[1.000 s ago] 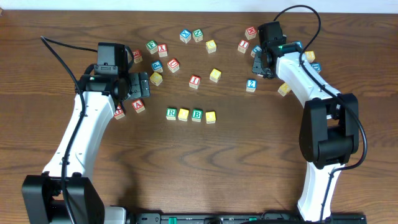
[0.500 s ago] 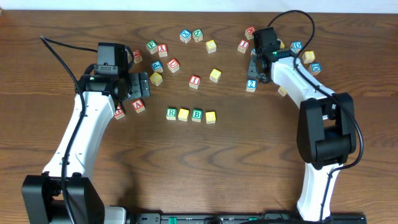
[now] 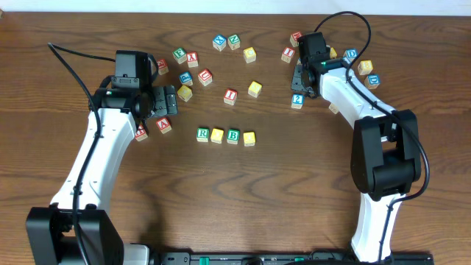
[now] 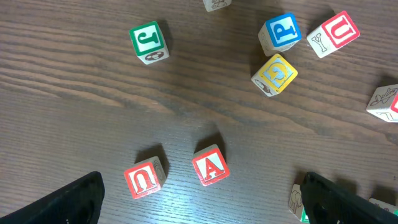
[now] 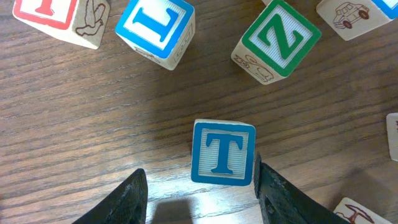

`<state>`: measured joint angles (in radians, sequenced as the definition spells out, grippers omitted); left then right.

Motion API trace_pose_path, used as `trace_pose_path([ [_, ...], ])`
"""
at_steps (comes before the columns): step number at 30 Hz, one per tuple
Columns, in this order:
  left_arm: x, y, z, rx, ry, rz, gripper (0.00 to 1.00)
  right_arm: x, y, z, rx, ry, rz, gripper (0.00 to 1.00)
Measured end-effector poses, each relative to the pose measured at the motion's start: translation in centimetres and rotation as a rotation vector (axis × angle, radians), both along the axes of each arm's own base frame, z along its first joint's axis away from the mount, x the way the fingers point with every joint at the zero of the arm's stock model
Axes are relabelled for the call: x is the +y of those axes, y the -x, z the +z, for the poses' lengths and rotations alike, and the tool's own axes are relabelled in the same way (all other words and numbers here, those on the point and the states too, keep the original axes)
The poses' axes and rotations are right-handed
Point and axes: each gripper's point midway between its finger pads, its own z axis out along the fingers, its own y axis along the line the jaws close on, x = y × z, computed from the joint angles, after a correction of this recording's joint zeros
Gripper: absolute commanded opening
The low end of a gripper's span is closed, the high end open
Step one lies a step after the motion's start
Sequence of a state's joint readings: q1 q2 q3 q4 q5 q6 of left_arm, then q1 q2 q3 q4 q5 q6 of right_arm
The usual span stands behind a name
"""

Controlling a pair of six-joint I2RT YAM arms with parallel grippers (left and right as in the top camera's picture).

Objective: Spell out ROBOT
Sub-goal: 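Lower the right gripper and close it on the blue T block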

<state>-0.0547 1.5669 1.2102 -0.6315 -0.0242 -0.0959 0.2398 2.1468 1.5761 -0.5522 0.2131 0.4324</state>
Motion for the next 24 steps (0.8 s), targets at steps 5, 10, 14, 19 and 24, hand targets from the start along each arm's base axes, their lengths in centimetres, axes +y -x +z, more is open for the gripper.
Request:
trace_pose_path([
  [5, 0.0, 0.0, 0.0, 0.0, 0.0, 0.0, 0.99, -0.32, -0.05, 0.07, -0.004, 0.017, -0.008, 0.48],
  [10, 0.0, 0.0, 0.0, 0.0, 0.0, 0.0, 0.99, -0.63, -0.1, 0.14, -0.009, 0.033, -0.018, 0.48],
  [14, 0.0, 0.0, 0.0, 0.0, 0.0, 0.0, 0.99, -0.76, -0.24, 0.24, -0.017, 0.038, -0.024, 0.48],
  [19, 0.0, 0.0, 0.0, 0.0, 0.0, 0.0, 0.99, -0.71, -0.6, 0.42, -0.034, 0.036, -0.026, 0.48],
  [24, 0.0, 0.0, 0.0, 0.0, 0.0, 0.0, 0.99, -0.66, -0.88, 0.56, -0.047, 0.033, -0.027, 0.48],
])
